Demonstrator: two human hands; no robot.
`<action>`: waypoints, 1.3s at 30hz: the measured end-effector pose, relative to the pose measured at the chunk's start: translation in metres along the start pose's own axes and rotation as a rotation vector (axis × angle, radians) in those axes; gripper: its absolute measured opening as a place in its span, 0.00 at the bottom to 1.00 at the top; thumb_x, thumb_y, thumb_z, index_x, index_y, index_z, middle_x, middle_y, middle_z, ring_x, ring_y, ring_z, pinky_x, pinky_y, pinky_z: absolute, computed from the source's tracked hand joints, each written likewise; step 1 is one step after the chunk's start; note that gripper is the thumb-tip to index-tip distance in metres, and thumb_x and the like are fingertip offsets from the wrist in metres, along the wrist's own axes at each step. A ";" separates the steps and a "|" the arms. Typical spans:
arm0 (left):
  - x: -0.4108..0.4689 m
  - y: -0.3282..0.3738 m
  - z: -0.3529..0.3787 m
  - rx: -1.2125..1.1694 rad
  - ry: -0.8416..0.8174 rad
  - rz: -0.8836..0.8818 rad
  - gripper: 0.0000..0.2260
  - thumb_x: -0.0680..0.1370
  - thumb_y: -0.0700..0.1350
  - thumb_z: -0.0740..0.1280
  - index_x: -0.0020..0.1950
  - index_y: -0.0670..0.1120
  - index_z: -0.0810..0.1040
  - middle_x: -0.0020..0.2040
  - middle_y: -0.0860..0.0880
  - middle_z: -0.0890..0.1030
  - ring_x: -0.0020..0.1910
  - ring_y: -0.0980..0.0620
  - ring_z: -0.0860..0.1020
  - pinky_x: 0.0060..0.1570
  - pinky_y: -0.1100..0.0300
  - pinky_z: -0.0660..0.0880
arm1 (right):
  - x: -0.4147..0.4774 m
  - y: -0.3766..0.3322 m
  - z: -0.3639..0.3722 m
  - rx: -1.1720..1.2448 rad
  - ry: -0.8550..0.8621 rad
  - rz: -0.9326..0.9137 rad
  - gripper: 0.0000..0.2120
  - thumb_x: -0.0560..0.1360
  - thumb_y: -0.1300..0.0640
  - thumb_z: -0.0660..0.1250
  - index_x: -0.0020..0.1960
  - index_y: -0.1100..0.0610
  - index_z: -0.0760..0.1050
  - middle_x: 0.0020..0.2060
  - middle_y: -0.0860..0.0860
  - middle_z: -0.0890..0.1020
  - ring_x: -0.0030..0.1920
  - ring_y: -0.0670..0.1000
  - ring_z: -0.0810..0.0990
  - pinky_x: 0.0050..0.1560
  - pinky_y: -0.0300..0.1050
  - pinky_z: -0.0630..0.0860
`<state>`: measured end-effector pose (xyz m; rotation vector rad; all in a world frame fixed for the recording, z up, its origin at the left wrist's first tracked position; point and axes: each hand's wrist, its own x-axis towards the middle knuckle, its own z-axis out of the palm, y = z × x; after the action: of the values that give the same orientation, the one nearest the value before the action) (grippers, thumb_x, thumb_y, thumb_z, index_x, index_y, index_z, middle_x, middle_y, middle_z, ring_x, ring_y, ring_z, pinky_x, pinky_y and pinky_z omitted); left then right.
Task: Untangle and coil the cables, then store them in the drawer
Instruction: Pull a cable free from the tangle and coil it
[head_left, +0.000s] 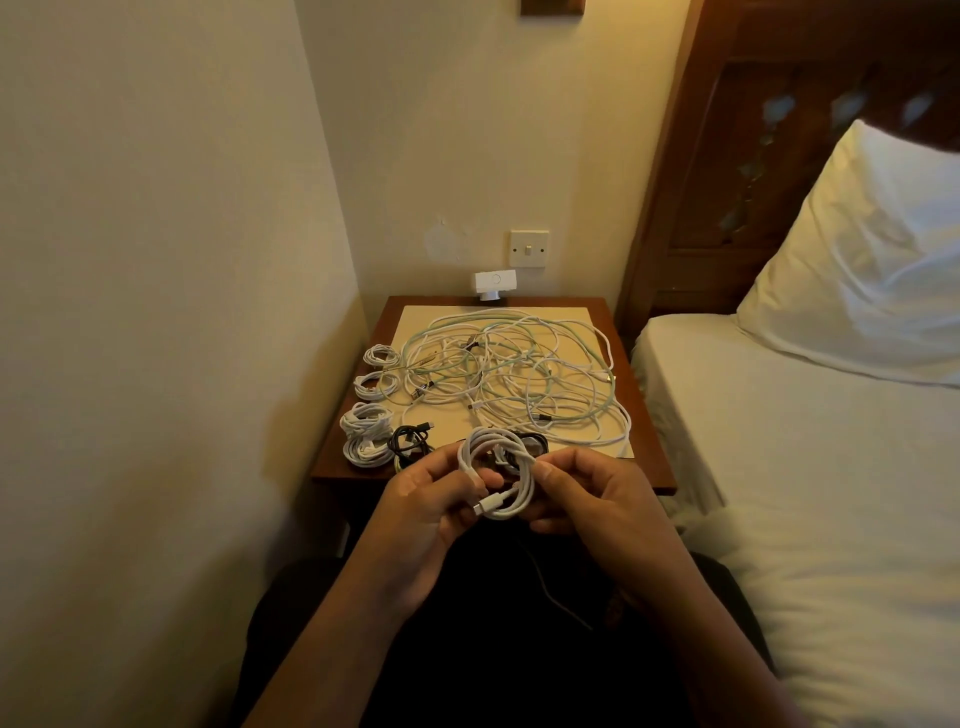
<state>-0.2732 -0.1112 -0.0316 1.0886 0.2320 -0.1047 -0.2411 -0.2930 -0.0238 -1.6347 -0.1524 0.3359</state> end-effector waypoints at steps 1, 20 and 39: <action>-0.001 0.000 0.000 0.017 -0.001 0.000 0.16 0.77 0.31 0.64 0.63 0.42 0.82 0.47 0.40 0.82 0.47 0.48 0.81 0.46 0.57 0.76 | 0.000 0.000 0.000 0.013 0.004 0.013 0.06 0.82 0.58 0.66 0.54 0.58 0.82 0.43 0.54 0.88 0.45 0.52 0.88 0.47 0.47 0.85; -0.007 0.006 -0.011 0.520 -0.153 -0.008 0.19 0.76 0.32 0.71 0.63 0.49 0.81 0.50 0.36 0.83 0.42 0.45 0.75 0.35 0.62 0.73 | -0.002 0.006 -0.003 -0.121 -0.045 -0.003 0.04 0.79 0.59 0.71 0.52 0.55 0.85 0.43 0.53 0.87 0.44 0.51 0.87 0.46 0.44 0.84; -0.005 -0.004 -0.021 -0.193 -0.181 -0.164 0.20 0.75 0.36 0.68 0.67 0.41 0.80 0.57 0.38 0.83 0.47 0.46 0.82 0.50 0.53 0.81 | 0.003 0.014 0.000 -0.049 -0.044 0.101 0.06 0.81 0.53 0.69 0.56 0.52 0.81 0.42 0.49 0.86 0.42 0.46 0.85 0.43 0.42 0.81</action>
<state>-0.2818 -0.0949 -0.0428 0.8616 0.1644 -0.3202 -0.2400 -0.2933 -0.0378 -1.6871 -0.1122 0.4490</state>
